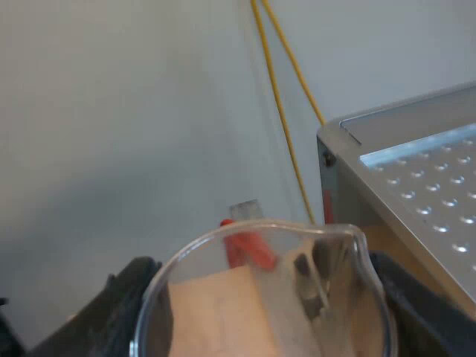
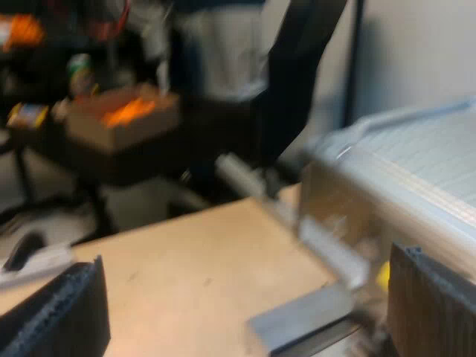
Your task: Pour the beans into the coffee machine
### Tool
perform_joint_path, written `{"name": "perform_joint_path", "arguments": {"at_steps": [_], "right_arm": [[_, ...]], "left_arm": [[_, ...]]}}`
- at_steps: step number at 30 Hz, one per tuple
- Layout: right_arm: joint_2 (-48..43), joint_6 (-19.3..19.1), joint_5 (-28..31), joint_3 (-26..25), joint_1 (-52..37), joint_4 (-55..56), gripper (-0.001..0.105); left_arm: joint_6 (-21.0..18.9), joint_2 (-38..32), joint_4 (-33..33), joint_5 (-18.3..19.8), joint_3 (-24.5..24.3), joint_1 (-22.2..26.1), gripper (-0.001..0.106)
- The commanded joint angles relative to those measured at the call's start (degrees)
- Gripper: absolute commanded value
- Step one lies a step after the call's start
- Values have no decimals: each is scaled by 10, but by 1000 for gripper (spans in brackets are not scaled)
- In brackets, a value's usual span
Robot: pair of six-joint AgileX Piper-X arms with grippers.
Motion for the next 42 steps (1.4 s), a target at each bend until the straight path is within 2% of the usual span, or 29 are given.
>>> {"name": "perform_joint_path", "arguments": {"at_steps": [1,2,4,7,11,12,14,16,22,27,32,37,42], "right_arm": [[27,22,3,17,24,-34,78],[31,25,4,20,27,-40,78],[56,41,10,41,33,-84,78],[87,68,11,57,32,-129,78],[132,78,11,72,32,-178,78],[138,78,11,73,32,-183,78],[166,77,11,81,32,-212,78],[185,77,10,86,32,-237,78],[246,88,10,89,32,-301,78],[291,93,10,89,32,-344,78],[331,103,10,89,32,-356,78],[342,103,10,89,32,-356,78],[342,103,10,89,32,-358,78]], "left_arm": [[-10,-24,-32,14,65,29,0],[-13,-26,-36,14,73,31,0],[-23,-31,-70,14,123,34,0],[-24,-30,-108,14,171,34,0],[-24,-30,-184,12,238,34,0],[-24,-30,-196,7,248,34,0],[-22,-30,-244,-32,286,34,0],[-18,-30,-287,-52,317,34,0],[-18,-4,-405,-56,399,34,0],[-18,66,-442,-70,410,34,0],[-18,153,-528,-69,410,34,0],[-18,219,-608,-82,410,34,0],[-18,260,-656,-82,410,34,0]]}}
